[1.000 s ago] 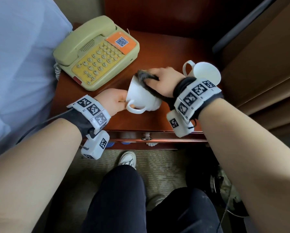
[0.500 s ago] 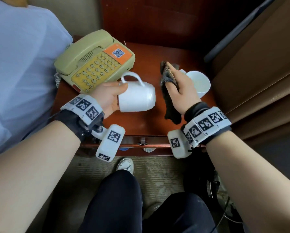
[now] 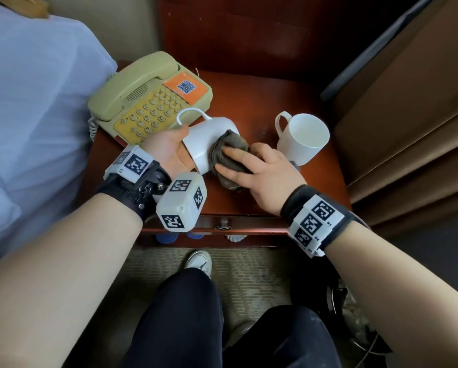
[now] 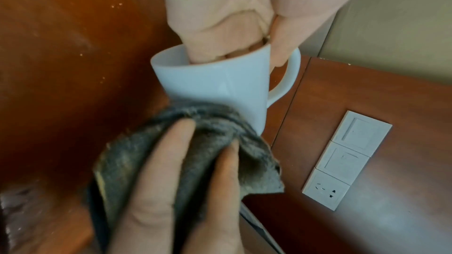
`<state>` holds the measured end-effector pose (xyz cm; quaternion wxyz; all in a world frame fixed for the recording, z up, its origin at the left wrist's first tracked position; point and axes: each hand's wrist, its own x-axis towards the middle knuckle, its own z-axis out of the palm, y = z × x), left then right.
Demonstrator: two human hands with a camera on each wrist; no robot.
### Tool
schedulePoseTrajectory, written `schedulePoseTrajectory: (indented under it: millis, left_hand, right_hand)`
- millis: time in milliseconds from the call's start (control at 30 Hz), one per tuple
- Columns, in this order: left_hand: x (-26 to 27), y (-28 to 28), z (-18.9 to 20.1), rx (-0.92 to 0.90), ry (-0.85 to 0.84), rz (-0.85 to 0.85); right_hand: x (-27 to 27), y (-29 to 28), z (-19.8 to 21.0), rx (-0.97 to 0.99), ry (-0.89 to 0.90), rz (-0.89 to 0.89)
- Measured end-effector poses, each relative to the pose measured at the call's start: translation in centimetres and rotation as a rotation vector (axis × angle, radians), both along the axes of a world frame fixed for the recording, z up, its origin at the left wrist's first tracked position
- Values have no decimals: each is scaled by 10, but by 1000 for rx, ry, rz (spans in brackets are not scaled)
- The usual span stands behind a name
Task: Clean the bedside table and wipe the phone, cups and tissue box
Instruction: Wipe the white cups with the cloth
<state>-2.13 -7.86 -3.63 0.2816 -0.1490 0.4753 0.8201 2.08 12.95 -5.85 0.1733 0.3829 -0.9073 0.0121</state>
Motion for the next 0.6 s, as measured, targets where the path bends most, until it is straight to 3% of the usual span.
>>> schedulePoseTrajectory:
  millis: [67, 167, 333, 600]
  left_hand:
    - [-1, 6, -1, -51, -1, 97]
    - [-2, 11, 2, 4, 43, 102]
    - [1, 8, 6, 16, 95, 5]
    - [0, 2, 8, -208, 195, -14]
  right_hand:
    - [-7, 2, 16, -130, 4, -126]
    - [-18, -13, 35, -266, -47, -310]
    - [-2, -19, 21, -149, -211, -164]
    - [12, 6, 25, -344, -300, -338]
